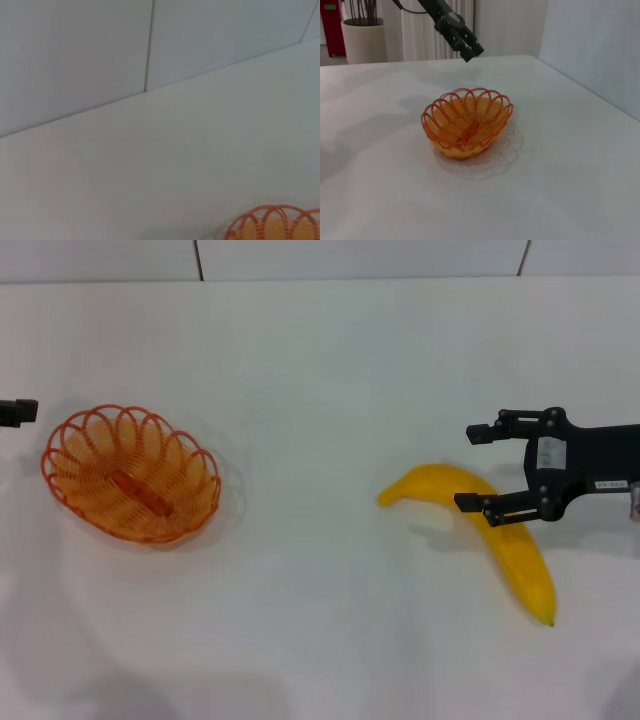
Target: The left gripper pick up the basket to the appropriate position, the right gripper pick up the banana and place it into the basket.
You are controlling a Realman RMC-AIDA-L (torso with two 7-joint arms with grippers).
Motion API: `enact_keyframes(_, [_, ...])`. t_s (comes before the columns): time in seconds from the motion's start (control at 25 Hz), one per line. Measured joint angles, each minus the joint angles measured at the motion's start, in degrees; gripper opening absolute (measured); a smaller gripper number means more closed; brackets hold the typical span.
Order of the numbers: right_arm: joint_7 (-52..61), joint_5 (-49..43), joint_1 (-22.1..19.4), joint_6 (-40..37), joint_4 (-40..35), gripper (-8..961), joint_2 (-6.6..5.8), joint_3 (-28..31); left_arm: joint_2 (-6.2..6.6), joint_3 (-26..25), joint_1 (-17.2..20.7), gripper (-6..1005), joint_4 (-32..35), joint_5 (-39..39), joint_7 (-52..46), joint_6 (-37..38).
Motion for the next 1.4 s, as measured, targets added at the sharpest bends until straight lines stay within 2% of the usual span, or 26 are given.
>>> enact_keyframes(0.32, [-0.01,0.0,0.0,-0.24,0.09,862,0.0,0.0,-0.51,0.11,-2.05,864,-0.21,3.09,0.79,-0.31])
enact_keyframes(0.56, [-0.01,-0.05,0.34,-0.27,0.09,862,0.0,0.0,-3.42,0.45,-2.4,858,-0.49,4.5,2.99,-3.6])
enact_keyframes(0.68, [-0.01,-0.03,0.44,-0.43,0.12,862,0.0,0.0,-4.1,0.77,-3.0,855,-1.23,6.49,2.89,-5.18])
enact_keyframes(0.72, [-0.01,0.0,0.44,-0.44,0.16,863,0.0,0.0,-4.1,0.77,-3.0,854,-1.23,6.49,2.89,-5.18])
enact_keyframes(0.88, [-0.01,0.0,0.44,-0.45,0.58,863,0.0,0.0,-3.84,0.82,-5.23,850,-7.9,7.74,3.24,-9.19])
enact_keyframes(1.4, [-0.01,-0.33,0.61,-0.38,0.87,863,0.0,0.0,-4.02,0.48,-8.04,837,-18.28,7.01,6.63,-17.33])
